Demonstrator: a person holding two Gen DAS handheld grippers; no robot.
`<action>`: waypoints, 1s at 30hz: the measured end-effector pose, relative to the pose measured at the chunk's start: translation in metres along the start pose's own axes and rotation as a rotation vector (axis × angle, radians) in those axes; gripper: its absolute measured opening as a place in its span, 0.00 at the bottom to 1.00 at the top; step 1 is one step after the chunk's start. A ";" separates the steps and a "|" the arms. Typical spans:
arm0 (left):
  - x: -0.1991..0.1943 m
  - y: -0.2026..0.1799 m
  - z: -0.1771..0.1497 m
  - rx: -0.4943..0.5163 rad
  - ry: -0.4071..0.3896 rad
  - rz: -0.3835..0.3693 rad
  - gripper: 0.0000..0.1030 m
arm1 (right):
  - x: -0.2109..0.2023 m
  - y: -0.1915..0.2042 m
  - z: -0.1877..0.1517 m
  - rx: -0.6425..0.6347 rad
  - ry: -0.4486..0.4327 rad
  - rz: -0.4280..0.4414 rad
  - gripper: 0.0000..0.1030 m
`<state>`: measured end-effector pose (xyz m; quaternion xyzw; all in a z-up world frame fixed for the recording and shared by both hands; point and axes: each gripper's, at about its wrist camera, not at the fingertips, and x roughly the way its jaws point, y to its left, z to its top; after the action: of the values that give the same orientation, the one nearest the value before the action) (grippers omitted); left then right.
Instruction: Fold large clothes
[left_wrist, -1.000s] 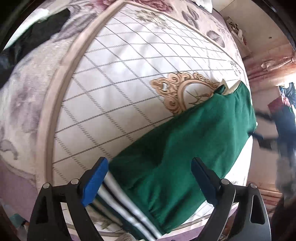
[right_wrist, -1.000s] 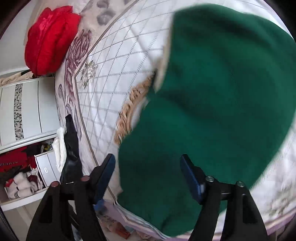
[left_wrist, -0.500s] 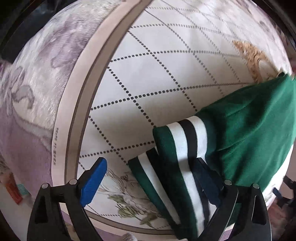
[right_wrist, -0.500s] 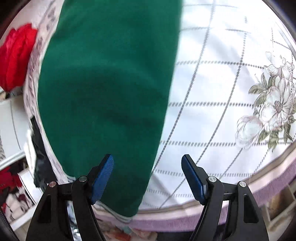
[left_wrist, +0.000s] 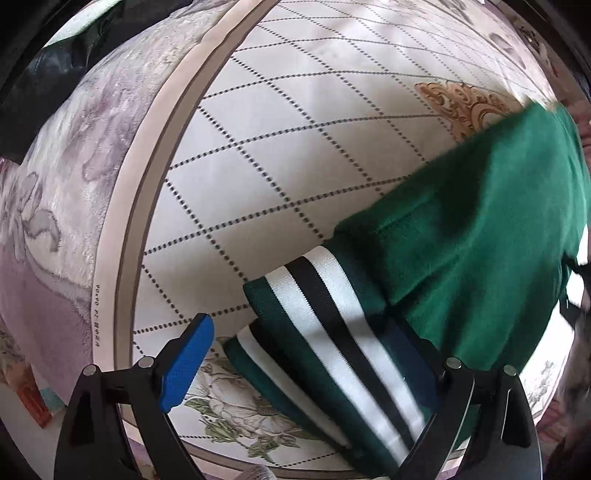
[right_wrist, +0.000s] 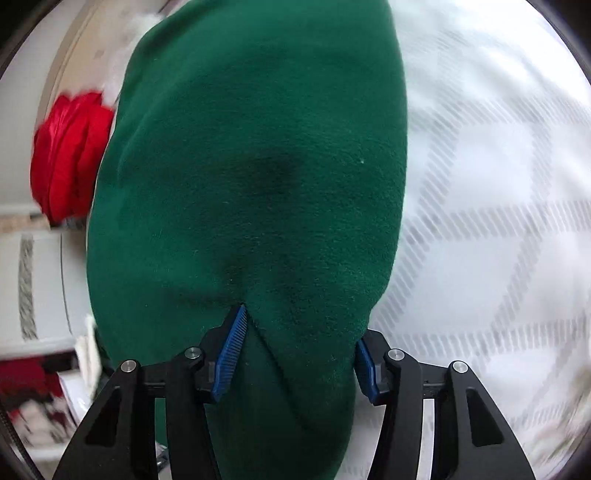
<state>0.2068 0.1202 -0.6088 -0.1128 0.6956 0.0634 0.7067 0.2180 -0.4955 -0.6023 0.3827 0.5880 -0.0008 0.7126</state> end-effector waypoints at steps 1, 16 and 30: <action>-0.002 -0.001 0.001 -0.015 -0.002 -0.018 0.92 | 0.008 0.011 0.017 -0.039 0.020 -0.009 0.54; -0.014 -0.045 0.016 0.067 -0.034 -0.030 0.92 | -0.036 0.002 -0.144 0.023 0.356 0.029 0.60; -0.046 -0.036 -0.003 0.136 -0.165 -0.083 0.05 | -0.004 -0.026 -0.232 0.117 0.309 0.028 0.27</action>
<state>0.2116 0.0876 -0.5606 -0.0879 0.6323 -0.0043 0.7697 0.0108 -0.3886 -0.6169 0.4272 0.6841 0.0338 0.5902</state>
